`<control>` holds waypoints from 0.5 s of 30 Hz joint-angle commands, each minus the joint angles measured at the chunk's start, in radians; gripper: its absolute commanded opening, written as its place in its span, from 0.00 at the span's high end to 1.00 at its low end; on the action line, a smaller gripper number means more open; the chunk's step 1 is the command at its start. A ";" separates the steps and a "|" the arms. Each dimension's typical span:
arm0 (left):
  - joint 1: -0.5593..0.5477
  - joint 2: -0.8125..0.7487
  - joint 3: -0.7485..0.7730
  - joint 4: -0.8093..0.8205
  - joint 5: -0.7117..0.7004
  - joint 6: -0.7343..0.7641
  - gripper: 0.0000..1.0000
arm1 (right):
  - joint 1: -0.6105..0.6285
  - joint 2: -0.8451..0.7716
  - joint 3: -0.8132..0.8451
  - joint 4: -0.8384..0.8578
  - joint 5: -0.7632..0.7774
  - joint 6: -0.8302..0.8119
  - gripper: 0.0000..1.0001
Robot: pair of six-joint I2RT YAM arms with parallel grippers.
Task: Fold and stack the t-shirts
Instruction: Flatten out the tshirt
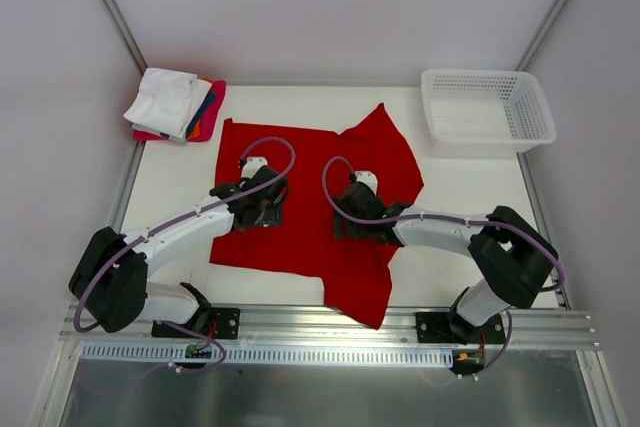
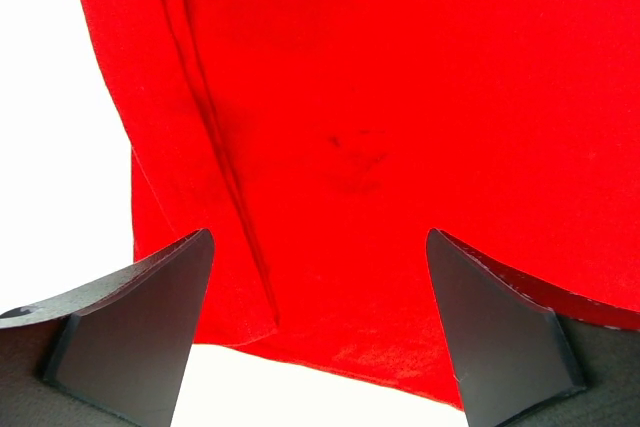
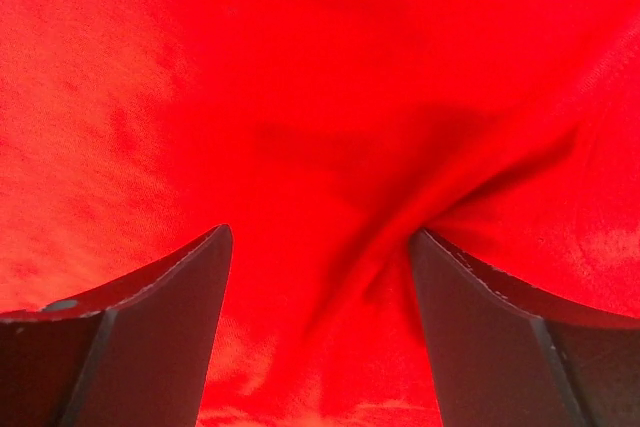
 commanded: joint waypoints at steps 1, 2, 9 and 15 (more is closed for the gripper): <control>-0.005 -0.030 -0.014 -0.020 0.000 -0.030 0.11 | 0.016 0.092 -0.031 0.008 -0.118 0.075 0.24; -0.005 -0.016 -0.016 -0.020 0.006 -0.035 0.10 | 0.016 0.099 -0.029 0.007 -0.118 0.079 0.24; -0.005 0.036 -0.031 0.008 0.068 -0.069 0.08 | 0.018 0.089 -0.073 -0.047 -0.067 0.114 0.21; 0.002 0.035 -0.013 0.020 0.082 -0.040 0.07 | 0.018 0.066 -0.119 -0.093 -0.052 0.127 0.17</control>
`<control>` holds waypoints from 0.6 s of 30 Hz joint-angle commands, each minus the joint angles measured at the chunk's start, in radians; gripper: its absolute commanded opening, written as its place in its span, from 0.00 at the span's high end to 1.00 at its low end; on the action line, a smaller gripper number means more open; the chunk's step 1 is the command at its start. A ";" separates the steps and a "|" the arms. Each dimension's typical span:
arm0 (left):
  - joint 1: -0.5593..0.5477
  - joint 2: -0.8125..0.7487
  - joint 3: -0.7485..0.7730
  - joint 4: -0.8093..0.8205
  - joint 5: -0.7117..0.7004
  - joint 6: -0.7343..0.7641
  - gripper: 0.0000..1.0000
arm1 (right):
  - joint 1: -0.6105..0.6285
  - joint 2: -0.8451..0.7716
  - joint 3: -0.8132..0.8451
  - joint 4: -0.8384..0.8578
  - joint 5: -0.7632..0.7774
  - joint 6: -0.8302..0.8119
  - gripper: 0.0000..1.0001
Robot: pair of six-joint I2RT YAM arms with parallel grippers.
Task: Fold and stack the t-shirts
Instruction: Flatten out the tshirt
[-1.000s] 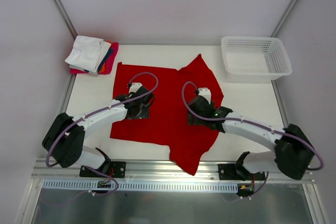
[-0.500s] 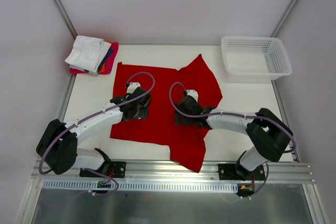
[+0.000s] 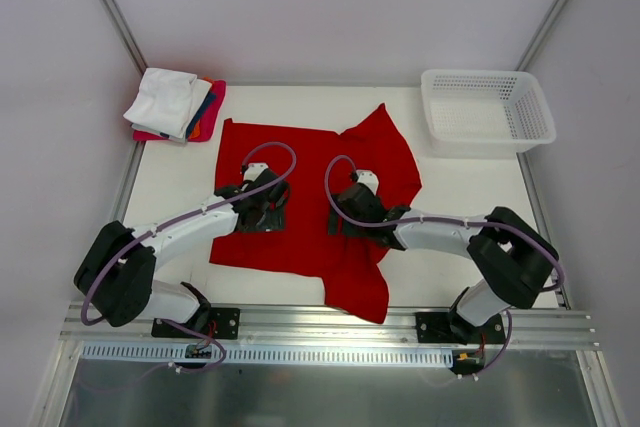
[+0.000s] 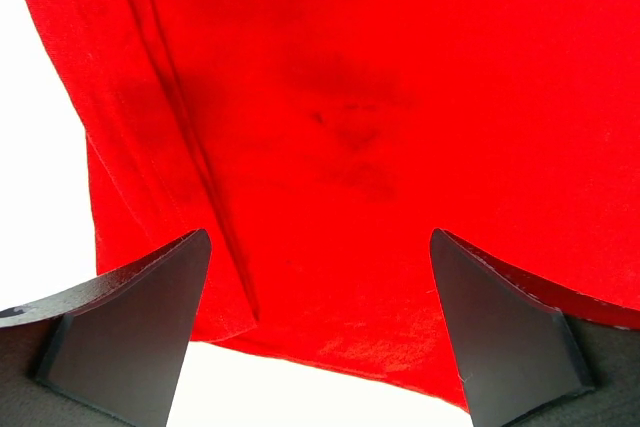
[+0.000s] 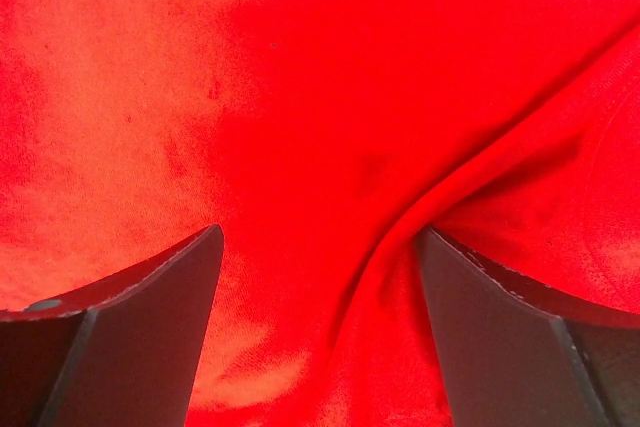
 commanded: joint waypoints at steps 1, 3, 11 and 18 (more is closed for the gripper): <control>0.001 -0.001 0.015 0.008 0.028 0.011 0.07 | 0.009 0.058 -0.090 -0.230 -0.053 0.064 0.17; 0.004 -0.007 0.016 0.009 0.040 0.017 0.07 | 0.010 0.041 -0.113 -0.259 -0.032 0.076 0.16; 0.035 -0.070 0.012 0.015 0.060 0.035 0.06 | 0.010 -0.137 -0.214 -0.382 0.061 0.141 0.13; 0.055 -0.078 -0.016 0.054 0.092 0.032 0.06 | 0.007 -0.180 -0.236 -0.416 0.090 0.142 0.12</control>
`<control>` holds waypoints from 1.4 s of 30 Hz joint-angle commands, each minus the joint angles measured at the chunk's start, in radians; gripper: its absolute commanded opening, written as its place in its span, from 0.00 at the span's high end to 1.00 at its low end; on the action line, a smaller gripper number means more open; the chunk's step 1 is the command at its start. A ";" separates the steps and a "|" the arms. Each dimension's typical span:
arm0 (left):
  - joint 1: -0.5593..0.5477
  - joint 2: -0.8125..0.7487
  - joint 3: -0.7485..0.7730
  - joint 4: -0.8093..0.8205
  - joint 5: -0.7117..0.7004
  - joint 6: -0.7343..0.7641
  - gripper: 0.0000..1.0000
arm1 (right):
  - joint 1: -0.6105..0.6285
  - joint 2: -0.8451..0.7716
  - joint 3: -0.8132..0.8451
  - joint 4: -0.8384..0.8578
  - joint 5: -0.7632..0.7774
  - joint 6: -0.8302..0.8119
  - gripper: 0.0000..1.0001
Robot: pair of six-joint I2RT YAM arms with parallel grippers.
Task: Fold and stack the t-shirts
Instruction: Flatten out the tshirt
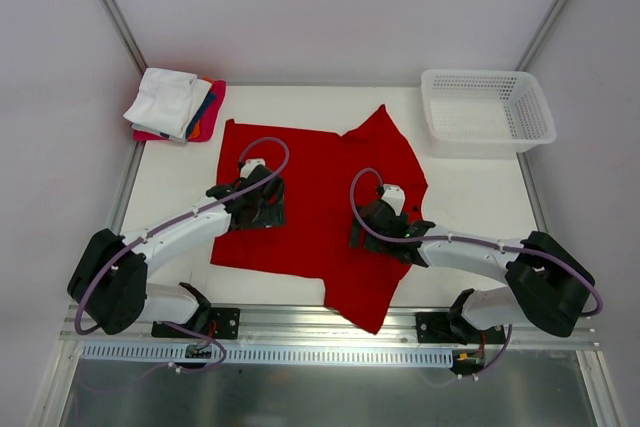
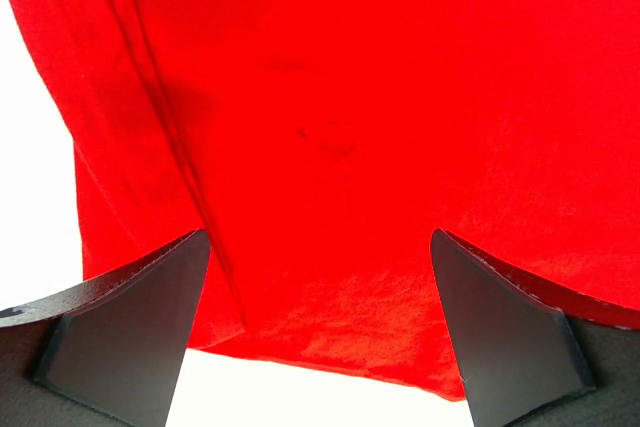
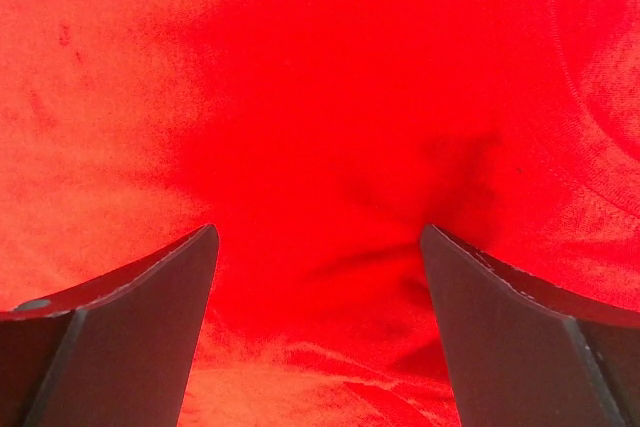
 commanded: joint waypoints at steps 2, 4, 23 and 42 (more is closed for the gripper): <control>0.038 -0.036 -0.041 0.043 0.055 0.019 0.06 | -0.001 0.064 -0.066 -0.253 -0.017 0.038 0.12; 0.063 -0.061 -0.066 0.080 0.091 0.017 0.06 | -0.001 0.077 -0.064 -0.247 -0.022 0.038 0.12; 0.161 -0.050 -0.196 0.033 0.103 -0.024 0.36 | -0.001 0.137 -0.034 -0.230 -0.022 0.012 0.12; 0.080 -0.027 -0.127 -0.243 -0.170 -0.294 0.35 | -0.016 0.145 -0.027 -0.204 -0.036 -0.068 0.12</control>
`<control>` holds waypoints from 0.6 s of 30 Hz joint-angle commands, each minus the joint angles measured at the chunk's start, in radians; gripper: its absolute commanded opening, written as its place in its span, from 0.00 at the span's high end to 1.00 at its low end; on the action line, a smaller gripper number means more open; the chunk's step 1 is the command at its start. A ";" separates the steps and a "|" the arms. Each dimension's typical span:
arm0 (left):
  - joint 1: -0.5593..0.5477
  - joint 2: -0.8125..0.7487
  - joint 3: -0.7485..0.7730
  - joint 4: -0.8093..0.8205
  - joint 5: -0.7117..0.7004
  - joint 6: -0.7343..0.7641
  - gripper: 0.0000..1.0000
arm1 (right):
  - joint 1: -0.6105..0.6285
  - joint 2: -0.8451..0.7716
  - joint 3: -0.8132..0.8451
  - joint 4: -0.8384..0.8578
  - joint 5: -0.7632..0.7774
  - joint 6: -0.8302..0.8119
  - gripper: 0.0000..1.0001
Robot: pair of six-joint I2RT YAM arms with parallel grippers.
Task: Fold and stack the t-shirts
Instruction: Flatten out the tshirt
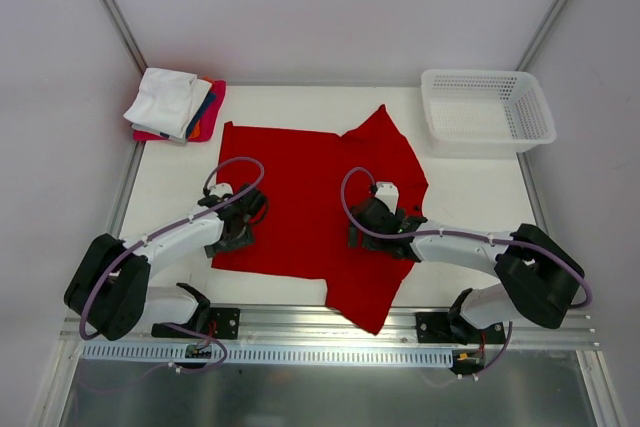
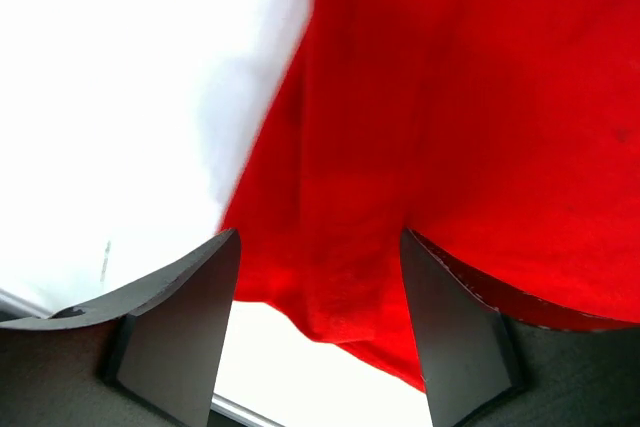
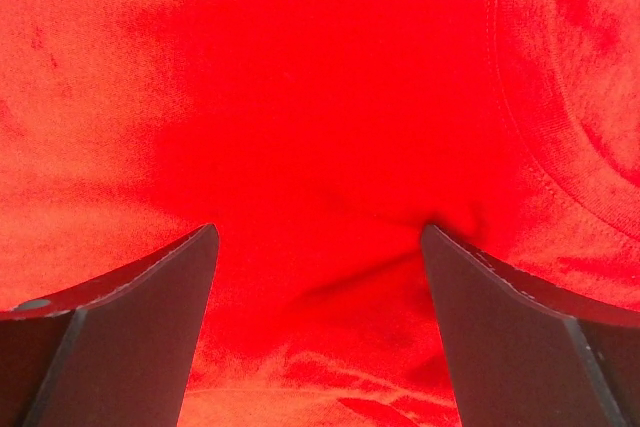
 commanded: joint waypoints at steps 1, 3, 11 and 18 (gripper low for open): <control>-0.005 0.006 0.028 -0.071 -0.063 -0.059 0.35 | -0.023 0.068 -0.079 -0.163 -0.075 -0.007 0.12; -0.001 0.003 0.029 -0.076 -0.065 -0.062 0.37 | -0.026 0.060 -0.082 -0.161 -0.075 -0.016 0.12; 0.042 0.014 0.045 -0.082 -0.069 -0.047 0.83 | -0.027 0.053 -0.095 -0.151 -0.076 -0.030 0.12; 0.070 0.054 0.077 -0.082 -0.088 -0.021 1.00 | -0.029 0.043 -0.111 -0.135 -0.087 -0.028 0.12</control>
